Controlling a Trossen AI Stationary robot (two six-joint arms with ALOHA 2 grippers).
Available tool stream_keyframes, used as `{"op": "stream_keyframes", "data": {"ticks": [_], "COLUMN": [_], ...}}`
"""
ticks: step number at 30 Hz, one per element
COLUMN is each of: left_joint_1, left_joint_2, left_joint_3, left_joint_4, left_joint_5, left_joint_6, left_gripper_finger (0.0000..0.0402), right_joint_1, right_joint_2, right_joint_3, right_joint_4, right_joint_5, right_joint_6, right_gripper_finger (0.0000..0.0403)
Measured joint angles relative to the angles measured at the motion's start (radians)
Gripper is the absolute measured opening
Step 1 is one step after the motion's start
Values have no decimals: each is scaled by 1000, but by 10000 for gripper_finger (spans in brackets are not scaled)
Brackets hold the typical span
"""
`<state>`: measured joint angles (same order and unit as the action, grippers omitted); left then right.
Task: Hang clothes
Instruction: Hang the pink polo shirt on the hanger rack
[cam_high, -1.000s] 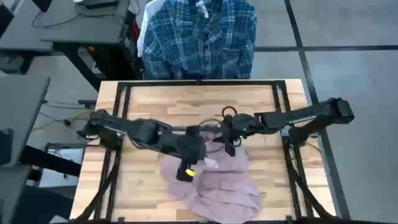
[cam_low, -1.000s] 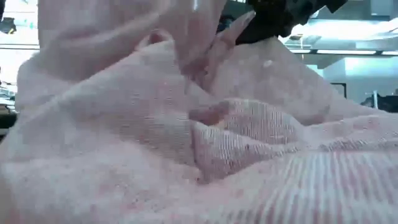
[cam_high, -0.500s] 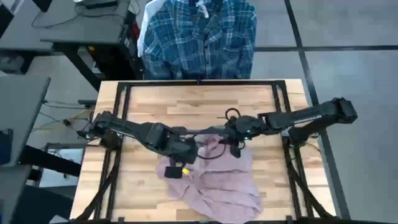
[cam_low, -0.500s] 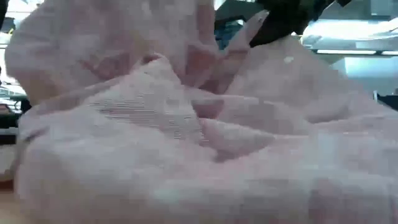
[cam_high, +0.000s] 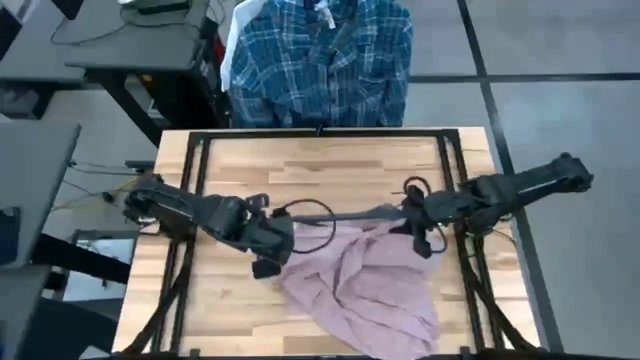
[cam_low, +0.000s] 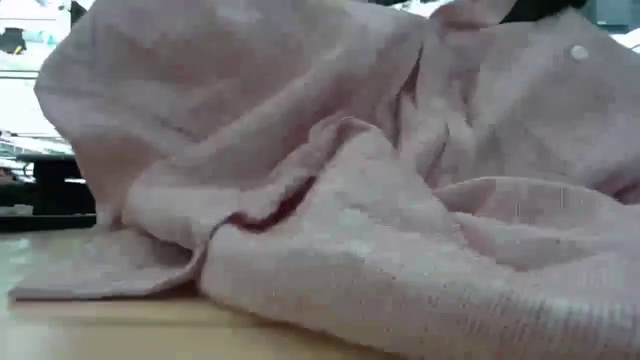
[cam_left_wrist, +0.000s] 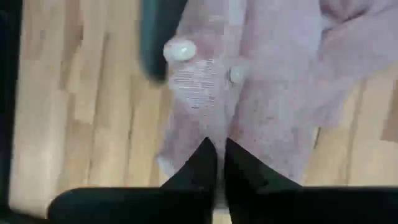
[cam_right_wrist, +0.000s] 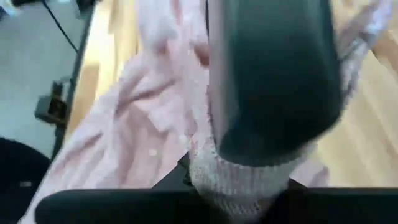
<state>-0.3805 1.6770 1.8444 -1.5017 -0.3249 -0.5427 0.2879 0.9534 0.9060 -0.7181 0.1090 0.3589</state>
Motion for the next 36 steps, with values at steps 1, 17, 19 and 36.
{"op": "stream_keyframes", "data": {"ticks": [1, 17, 19, 36], "left_joint_1": [2, 124, 142, 49], "left_joint_2": [-9, -16, -15, -17], "left_joint_3": [-20, -47, -2, 286], "left_joint_4": [19, 47, 102, 403], "left_joint_5": [0, -200, -232, -243], "left_joint_6": [0, 227, 266, 471], "left_gripper_finger": [0, 0, 0, 0], "right_joint_1": [7, 49, 49, -133], "right_joint_2": [3, 102, 162, 527], "right_joint_3": [0, 0, 0, 1], "right_joint_4": [-1, 120, 135, 476], "right_joint_5": [-20, -304, -315, 34], "right_joint_6": [0, 70, 59, 42], "right_gripper_finger": [20, 21, 21, 19]}}
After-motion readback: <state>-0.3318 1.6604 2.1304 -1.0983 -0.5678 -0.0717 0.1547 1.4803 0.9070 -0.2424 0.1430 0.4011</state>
